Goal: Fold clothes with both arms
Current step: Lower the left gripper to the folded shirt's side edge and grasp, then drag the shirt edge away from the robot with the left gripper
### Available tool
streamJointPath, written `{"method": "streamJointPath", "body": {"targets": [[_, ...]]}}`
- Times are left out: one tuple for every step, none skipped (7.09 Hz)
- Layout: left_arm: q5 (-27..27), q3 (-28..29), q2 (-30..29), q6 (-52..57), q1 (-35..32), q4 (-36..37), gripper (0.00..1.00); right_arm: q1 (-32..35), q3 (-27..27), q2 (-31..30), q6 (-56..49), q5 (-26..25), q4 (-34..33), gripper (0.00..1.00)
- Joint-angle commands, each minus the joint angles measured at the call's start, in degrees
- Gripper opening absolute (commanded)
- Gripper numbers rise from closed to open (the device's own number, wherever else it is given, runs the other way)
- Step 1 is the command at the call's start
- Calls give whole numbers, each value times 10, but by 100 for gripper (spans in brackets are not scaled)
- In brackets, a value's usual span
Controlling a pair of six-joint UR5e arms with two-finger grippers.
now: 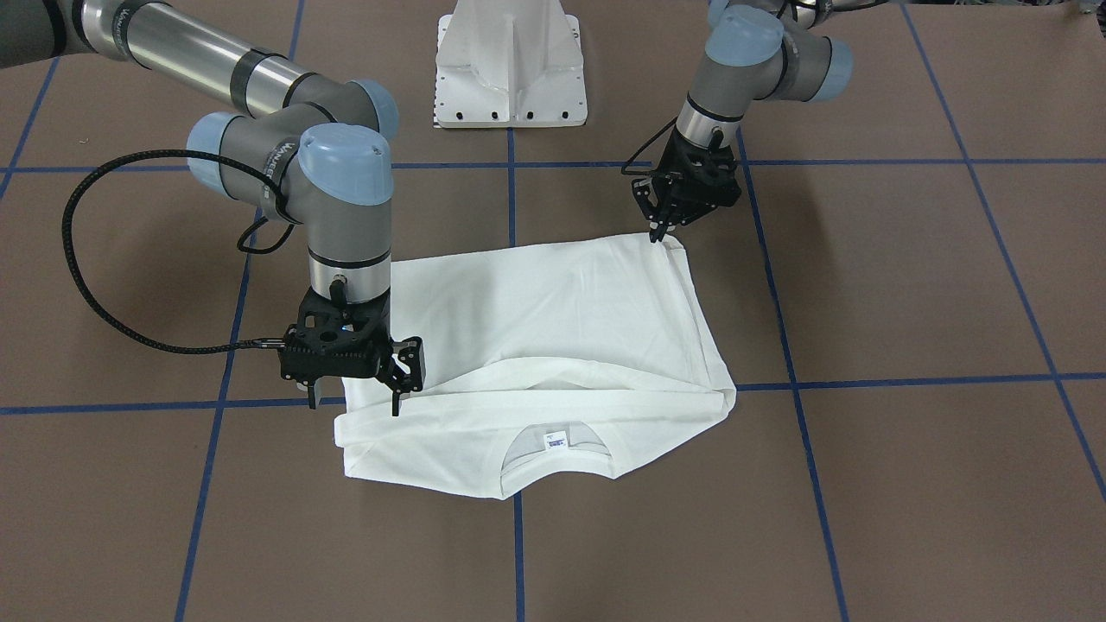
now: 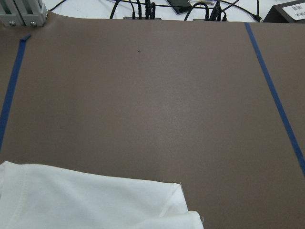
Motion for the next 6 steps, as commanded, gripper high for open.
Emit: {"method": "streamJointPath", "body": {"targets": [[-2, -15, 35, 24, -19, 2, 0, -2, 0, 0, 1, -1, 0, 100], [0, -14, 45, 80, -49, 2, 0, -2, 0, -1, 1, -1, 0, 100], [0, -1, 44, 126, -95, 3, 0, -2, -1, -1, 1, -1, 0, 100], [0, 26, 43, 182, -144, 2, 0, -2, 0, -1, 1, -1, 0, 100], [0, 62, 34, 226, -190, -2, 0, -3, 0, -1, 3, -2, 0, 100], [-3, 98, -9, 264, -233, -1, 0, -9, 9, -3, 12, -2, 0, 100]]}}
